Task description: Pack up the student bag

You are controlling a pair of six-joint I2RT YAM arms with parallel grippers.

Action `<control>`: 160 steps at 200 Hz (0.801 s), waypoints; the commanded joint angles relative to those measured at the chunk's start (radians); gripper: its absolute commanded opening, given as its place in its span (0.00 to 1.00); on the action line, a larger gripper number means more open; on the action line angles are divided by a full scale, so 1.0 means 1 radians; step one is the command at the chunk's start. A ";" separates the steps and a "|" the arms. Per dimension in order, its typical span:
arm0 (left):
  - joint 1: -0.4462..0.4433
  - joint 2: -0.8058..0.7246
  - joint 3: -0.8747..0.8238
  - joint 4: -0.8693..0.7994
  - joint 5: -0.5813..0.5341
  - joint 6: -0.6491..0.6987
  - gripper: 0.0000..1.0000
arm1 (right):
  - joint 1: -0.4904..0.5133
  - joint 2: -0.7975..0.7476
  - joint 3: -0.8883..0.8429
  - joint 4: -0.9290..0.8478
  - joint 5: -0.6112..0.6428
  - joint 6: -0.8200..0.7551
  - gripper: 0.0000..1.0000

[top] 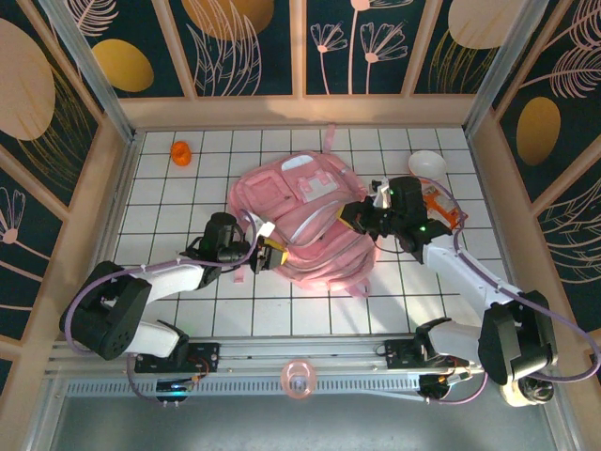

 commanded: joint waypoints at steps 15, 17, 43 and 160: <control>-0.017 0.007 -0.014 0.117 0.050 -0.036 0.34 | 0.011 -0.031 -0.022 0.083 0.021 0.022 0.00; -0.018 0.006 -0.013 0.118 0.049 -0.036 0.34 | 0.012 -0.029 -0.023 0.083 0.021 0.023 0.00; -0.019 0.017 -0.005 0.103 0.016 -0.041 0.26 | 0.018 -0.036 -0.028 0.089 0.030 0.030 0.00; -0.164 0.007 0.014 0.076 0.108 -0.071 0.00 | 0.075 0.028 -0.092 0.243 0.098 0.120 0.00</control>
